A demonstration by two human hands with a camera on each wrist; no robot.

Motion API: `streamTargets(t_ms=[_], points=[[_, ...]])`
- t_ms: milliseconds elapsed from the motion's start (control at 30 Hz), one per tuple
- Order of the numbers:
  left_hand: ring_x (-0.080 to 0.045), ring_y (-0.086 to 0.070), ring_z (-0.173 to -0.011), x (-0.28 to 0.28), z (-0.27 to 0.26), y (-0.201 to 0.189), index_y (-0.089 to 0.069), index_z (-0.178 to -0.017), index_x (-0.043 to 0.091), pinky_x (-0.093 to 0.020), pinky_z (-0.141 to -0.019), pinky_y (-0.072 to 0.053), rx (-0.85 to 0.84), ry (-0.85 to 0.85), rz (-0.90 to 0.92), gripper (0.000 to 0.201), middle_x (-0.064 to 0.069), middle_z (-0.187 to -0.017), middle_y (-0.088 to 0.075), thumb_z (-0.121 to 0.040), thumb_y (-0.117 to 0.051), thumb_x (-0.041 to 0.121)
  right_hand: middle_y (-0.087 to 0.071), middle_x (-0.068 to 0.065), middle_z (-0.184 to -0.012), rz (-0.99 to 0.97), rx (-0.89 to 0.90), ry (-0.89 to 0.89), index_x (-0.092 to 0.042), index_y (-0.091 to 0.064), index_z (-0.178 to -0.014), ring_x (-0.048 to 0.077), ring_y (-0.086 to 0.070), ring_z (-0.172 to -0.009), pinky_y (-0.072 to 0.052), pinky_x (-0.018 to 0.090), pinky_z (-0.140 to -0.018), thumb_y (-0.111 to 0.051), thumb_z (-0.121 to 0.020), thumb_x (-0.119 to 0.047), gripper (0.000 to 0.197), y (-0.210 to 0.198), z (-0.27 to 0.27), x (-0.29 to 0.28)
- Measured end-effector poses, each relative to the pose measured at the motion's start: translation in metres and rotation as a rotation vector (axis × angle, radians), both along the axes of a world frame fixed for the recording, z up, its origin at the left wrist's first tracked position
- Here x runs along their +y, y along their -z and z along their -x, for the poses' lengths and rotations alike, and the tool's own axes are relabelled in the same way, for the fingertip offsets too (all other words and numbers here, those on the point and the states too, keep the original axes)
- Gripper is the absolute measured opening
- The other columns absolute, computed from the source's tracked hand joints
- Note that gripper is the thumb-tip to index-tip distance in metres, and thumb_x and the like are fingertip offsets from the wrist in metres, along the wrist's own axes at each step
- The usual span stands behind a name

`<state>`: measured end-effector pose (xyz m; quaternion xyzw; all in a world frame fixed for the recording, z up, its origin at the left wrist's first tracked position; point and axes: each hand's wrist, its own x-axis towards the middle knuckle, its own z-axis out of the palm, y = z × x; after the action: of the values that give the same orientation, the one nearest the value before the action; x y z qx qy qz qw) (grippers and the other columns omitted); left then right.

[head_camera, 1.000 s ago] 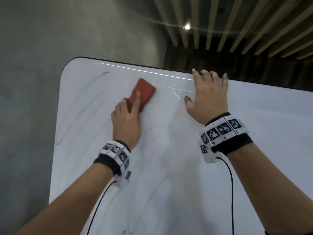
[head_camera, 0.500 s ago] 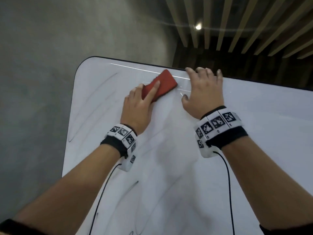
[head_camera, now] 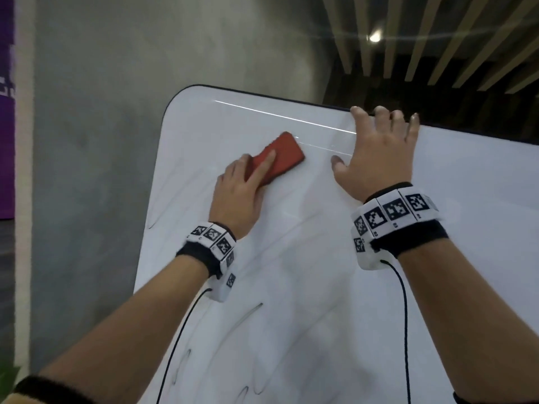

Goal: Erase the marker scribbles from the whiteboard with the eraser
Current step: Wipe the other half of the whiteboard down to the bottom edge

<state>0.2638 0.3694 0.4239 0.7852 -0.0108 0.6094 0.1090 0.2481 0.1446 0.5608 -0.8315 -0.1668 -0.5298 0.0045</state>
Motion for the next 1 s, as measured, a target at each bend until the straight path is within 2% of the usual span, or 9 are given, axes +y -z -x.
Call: streamTargets(t_ms=[167, 233, 333, 400, 467, 667, 867, 933, 1000], points=[[-0.044, -0.048, -0.12, 0.079, -0.011, -0.017, -0.015, -0.161, 0.031, -0.05, -0.099, -0.043, 0.197, -0.168, 0.947, 0.065, -0.024, -0.135, -0.041, -0.103, -0.045, 0.031, -0.034, 0.022, -0.155, -0.051, 0.006, 0.03, -0.014, -0.03, -0.151, 0.045, -0.023, -0.149, -0.007, 0.056, -0.127, -0.067, -0.083, -0.046, 0.084, 0.002, 0.0, 0.016], [-0.043, -0.049, -0.118, 0.057, -0.011, -0.02, -0.015, -0.161, 0.028, -0.05, -0.097, -0.043, 0.197, -0.161, 0.853, 0.065, -0.024, -0.136, -0.042, -0.103, -0.044, 0.029, -0.031, 0.022, -0.157, -0.054, 0.008, 0.039, -0.013, -0.028, -0.152, 0.046, -0.02, -0.15, -0.006, 0.056, -0.127, -0.066, -0.084, -0.047, 0.085, 0.002, -0.001, 0.017], [-0.039, -0.052, -0.108, -0.012, -0.003, 0.005, -0.03, -0.157, 0.025, -0.046, -0.091, -0.046, -0.021, -0.004, 0.312, 0.062, -0.022, -0.133, -0.049, -0.099, -0.049, 0.028, -0.022, 0.021, -0.162, -0.012, -0.001, -0.007, -0.015, -0.028, -0.154, 0.045, -0.011, -0.153, -0.006, 0.058, -0.126, -0.067, -0.086, -0.043, 0.083, 0.013, -0.003, 0.029], [-0.035, -0.051, -0.11, -0.021, -0.002, 0.015, -0.034, -0.155, 0.028, -0.043, -0.093, -0.045, -0.057, 0.05, 0.171, 0.059, -0.018, -0.134, -0.05, -0.099, -0.052, 0.03, -0.013, 0.019, -0.166, 0.072, 0.001, -0.046, -0.019, -0.031, -0.154, 0.044, -0.006, -0.154, -0.006, 0.057, -0.126, -0.068, -0.087, -0.038, 0.079, 0.023, -0.003, 0.039], [-0.037, -0.053, -0.105, 0.009, -0.009, 0.012, -0.033, -0.156, 0.028, -0.044, -0.091, -0.046, -0.069, -0.025, 0.274, 0.061, -0.019, -0.13, -0.052, -0.098, -0.053, 0.032, -0.01, 0.016, -0.167, 0.132, -0.005, -0.042, -0.024, -0.033, -0.153, 0.042, -0.006, -0.155, -0.006, 0.057, -0.125, -0.067, -0.089, -0.039, 0.075, 0.023, -0.004, 0.039], [-0.047, -0.045, -0.126, 0.095, -0.02, 0.038, -0.02, -0.16, 0.028, -0.052, -0.104, -0.039, 0.152, -0.187, 1.162, 0.063, -0.027, -0.139, -0.043, -0.103, -0.045, 0.032, -0.019, 0.014, -0.164, 0.173, -0.026, -0.039, -0.031, -0.037, -0.15, 0.042, -0.012, -0.153, -0.004, 0.06, -0.125, -0.066, -0.09, -0.045, 0.069, 0.005, -0.006, 0.021], [-0.036, -0.05, -0.105, 0.037, -0.013, 0.085, -0.032, -0.156, 0.026, -0.047, -0.097, -0.044, -0.005, -0.046, 0.363, 0.06, -0.021, -0.133, -0.049, -0.1, -0.054, 0.028, -0.013, 0.02, -0.165, 0.188, -0.031, -0.012, -0.03, -0.035, -0.151, 0.047, -0.007, -0.153, -0.004, 0.06, -0.125, -0.065, -0.089, -0.049, 0.072, 0.015, -0.012, 0.049], [-0.04, -0.053, -0.106, 0.084, -0.013, 0.088, -0.029, -0.158, 0.026, -0.049, -0.097, -0.047, 0.042, -0.104, 0.479, 0.063, -0.023, -0.131, -0.05, -0.1, -0.055, 0.028, -0.017, 0.02, -0.164, 0.17, -0.037, -0.022, -0.03, -0.039, -0.149, 0.047, -0.011, -0.152, -0.006, 0.06, -0.124, -0.067, -0.086, -0.05, 0.071, 0.014, -0.011, 0.052], [-0.045, -0.051, -0.119, 0.13, -0.012, 0.088, -0.024, -0.16, 0.026, -0.051, -0.105, -0.042, 0.144, -0.174, 0.918, 0.066, -0.028, -0.134, -0.048, -0.1, -0.052, 0.027, -0.02, 0.02, -0.162, 0.162, -0.045, -0.019, -0.031, -0.04, -0.148, 0.046, -0.013, -0.152, -0.007, 0.06, -0.123, -0.067, -0.086, -0.051, 0.071, 0.013, -0.012, 0.051]])
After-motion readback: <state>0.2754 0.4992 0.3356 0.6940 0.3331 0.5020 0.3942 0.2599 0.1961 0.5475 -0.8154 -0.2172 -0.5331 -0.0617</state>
